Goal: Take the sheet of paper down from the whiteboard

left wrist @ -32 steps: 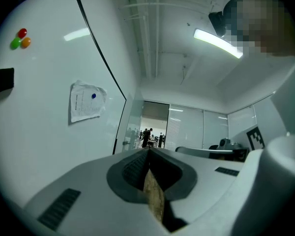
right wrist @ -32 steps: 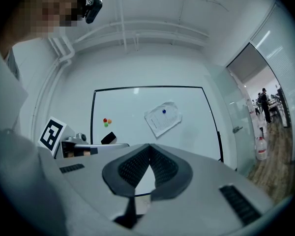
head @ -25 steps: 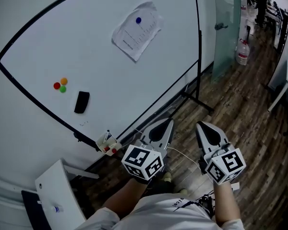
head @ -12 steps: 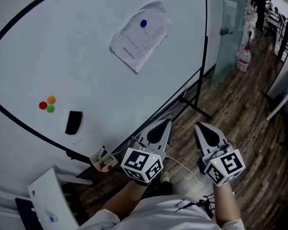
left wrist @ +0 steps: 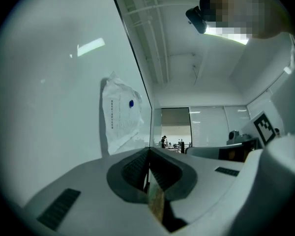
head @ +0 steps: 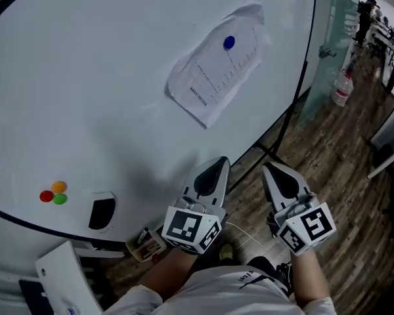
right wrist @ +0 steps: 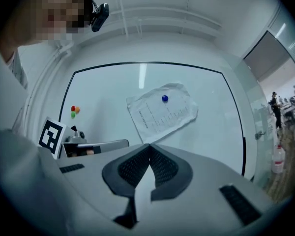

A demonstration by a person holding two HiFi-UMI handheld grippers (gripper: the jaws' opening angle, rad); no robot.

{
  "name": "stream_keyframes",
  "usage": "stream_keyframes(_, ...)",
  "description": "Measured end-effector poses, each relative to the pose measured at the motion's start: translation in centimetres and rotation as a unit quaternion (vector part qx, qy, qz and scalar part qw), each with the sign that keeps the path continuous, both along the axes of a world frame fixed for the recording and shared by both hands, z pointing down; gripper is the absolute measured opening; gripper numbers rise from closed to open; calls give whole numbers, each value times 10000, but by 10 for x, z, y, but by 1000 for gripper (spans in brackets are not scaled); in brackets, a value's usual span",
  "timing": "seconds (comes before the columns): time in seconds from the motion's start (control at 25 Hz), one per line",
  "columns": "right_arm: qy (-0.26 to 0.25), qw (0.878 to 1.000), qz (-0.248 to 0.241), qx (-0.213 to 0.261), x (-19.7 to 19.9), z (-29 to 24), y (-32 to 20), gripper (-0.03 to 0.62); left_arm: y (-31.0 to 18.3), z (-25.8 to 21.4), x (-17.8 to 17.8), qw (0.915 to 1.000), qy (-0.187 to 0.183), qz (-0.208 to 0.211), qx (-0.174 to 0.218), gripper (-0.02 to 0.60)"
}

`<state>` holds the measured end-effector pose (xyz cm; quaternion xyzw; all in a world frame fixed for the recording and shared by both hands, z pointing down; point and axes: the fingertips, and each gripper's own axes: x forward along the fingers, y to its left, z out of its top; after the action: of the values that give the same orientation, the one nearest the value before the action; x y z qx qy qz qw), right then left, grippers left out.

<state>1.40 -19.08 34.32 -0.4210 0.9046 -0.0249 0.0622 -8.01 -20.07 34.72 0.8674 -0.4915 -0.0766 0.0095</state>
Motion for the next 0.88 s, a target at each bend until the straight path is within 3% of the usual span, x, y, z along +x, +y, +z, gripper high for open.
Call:
stream_keyframes(0.4, 5, 9980, -626, 39, -33, -8, -72, 14, -53, -6, -48, 9957, 195, -898, 61, 12)
stream_keyframes(0.88, 68, 9893, -1163, 881, -43, -85, -135, 14, -63, -29, -54, 9823, 135, -1847, 294, 12)
